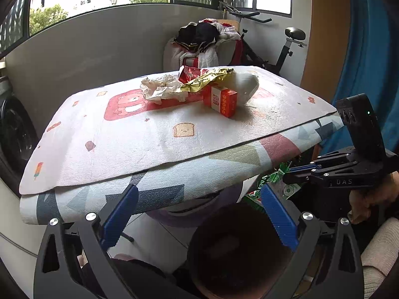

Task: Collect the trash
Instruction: 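Drop the milk carton into the bin with the left gripper while the right drops the packet, then move both open grippers back over the table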

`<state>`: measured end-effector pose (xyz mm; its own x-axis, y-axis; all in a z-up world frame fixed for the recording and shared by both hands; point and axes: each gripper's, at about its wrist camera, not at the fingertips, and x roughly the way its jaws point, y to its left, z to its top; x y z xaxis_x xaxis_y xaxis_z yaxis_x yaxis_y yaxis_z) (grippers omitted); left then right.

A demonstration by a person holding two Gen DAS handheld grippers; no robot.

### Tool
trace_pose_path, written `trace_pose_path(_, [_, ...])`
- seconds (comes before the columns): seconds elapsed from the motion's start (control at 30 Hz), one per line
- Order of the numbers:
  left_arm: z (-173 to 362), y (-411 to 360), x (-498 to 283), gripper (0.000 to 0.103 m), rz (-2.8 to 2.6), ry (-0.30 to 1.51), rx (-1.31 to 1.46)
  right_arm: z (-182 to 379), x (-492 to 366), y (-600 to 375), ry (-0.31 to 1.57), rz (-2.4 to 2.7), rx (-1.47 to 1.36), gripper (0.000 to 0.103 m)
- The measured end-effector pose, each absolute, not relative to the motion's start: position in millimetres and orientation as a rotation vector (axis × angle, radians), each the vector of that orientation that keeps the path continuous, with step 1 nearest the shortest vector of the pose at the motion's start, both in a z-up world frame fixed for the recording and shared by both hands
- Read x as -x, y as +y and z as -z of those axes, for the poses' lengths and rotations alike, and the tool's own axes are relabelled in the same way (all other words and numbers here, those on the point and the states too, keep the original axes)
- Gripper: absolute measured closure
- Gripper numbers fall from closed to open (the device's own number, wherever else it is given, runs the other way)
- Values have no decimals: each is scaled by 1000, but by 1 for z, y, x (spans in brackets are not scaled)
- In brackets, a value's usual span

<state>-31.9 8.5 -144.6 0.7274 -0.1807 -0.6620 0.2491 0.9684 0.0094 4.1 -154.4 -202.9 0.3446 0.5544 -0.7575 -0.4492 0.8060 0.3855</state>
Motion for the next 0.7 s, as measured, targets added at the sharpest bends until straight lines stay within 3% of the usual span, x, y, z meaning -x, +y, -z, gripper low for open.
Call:
trace_pose_path(0.47, [153, 21, 27, 7, 201, 744, -31, 228, -9, -138, 1140, -651, -68, 91])
trace_pose_path(0.53, [154, 21, 27, 7, 200, 745, -34, 228, -9, -137, 1145, -638, -56, 87])
trace_pose_path(0.63, [154, 18, 27, 7, 199, 749, -45, 228, -7, -134, 1143, -617, -22, 65])
trace_pose_path(0.7, [155, 17, 27, 7, 199, 752, -49, 226, -6, -133, 1131, -601, 3, 40])
